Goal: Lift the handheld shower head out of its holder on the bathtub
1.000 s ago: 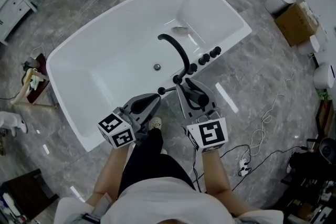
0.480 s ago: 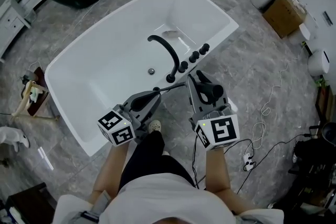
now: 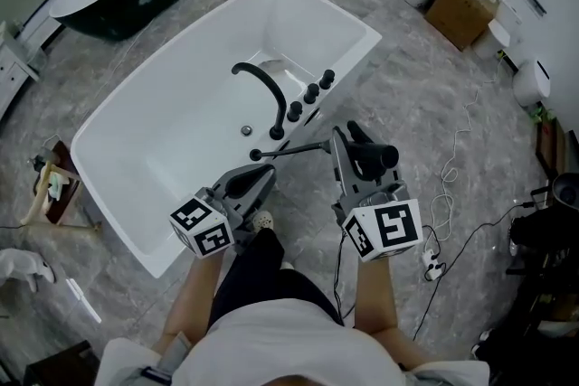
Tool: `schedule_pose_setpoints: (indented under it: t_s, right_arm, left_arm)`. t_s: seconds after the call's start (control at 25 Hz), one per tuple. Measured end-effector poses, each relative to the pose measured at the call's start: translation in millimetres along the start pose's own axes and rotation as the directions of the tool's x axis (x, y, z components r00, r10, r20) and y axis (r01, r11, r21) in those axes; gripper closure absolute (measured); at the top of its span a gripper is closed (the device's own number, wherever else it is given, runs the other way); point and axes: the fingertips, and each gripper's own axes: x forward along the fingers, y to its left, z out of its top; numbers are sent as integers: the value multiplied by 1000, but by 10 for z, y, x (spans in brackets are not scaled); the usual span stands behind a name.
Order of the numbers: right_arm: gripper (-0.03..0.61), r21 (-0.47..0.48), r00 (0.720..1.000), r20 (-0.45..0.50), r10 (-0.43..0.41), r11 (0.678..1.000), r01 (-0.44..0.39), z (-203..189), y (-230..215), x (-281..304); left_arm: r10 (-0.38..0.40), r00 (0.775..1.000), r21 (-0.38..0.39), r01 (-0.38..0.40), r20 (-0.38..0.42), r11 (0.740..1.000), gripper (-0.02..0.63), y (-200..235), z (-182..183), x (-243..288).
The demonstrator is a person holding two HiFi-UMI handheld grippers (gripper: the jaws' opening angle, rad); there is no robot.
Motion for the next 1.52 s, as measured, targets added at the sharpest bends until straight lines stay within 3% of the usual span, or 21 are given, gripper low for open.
schedule_pose_setpoints:
  t_s: [0.36,0.68,1.2,1.52]
  right_arm:
    - [474,1,993,50,-105,994,105,263,-238,-587]
    - [474,18,963,89,-253,968,252,408,-616,-1170]
    - [474,35,857,86,-508,862,507,448,-1283,-2324]
    - [474,58,793,94,-602,798,599,427,-1440,-2969]
  left_arm:
    - [-81,997,6,81,-19,997,594,-449,-75,110]
    - [-178,982,38,181,-59,983,594,-791,-139,393]
    - [-344,928,9,349,-142,937,594,-1455,-489,855]
    - [-411,889,-4,419,-202,908,594,-1834,-731,960]
